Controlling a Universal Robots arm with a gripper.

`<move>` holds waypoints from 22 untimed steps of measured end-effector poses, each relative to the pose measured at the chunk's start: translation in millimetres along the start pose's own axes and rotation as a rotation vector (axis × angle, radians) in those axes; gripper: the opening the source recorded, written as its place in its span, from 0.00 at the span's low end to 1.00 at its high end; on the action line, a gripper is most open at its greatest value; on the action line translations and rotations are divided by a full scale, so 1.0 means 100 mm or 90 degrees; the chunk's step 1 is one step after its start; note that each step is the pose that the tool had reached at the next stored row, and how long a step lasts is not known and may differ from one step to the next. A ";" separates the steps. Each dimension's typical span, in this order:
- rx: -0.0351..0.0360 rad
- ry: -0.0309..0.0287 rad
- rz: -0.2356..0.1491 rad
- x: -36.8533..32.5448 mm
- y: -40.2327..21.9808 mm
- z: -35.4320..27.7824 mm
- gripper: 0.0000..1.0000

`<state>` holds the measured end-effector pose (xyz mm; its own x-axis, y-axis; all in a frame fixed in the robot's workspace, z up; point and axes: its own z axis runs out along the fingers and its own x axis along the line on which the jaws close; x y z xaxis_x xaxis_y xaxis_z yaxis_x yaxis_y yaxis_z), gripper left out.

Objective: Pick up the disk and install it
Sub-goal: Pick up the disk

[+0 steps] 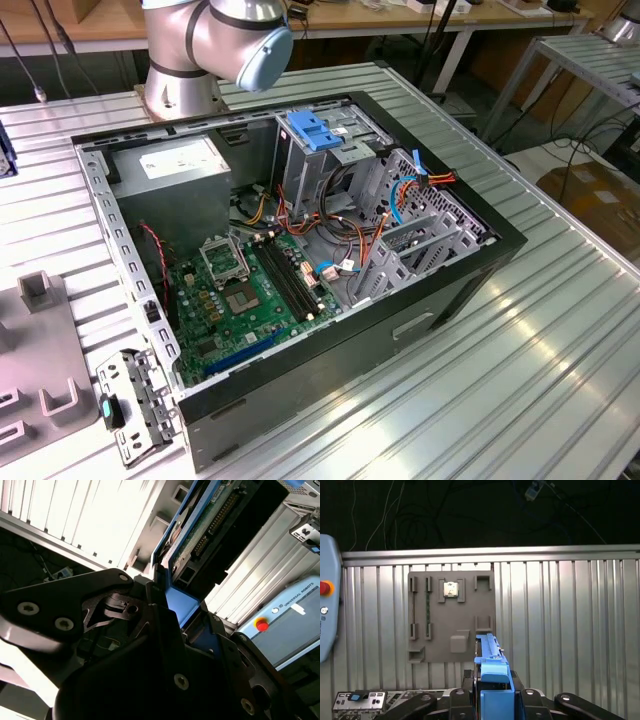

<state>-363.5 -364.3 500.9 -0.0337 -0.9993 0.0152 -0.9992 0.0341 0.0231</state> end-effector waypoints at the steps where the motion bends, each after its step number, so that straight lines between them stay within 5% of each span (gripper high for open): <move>1: 0.0000 0.0000 0.000 0.000 -0.012 -0.001 0.37; 22: -0.0001 0.0001 0.000 0.150 -0.145 -0.001 0.37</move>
<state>-349.5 -379.8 500.9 -0.0337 -0.9993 0.0153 -0.9992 0.0341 0.0232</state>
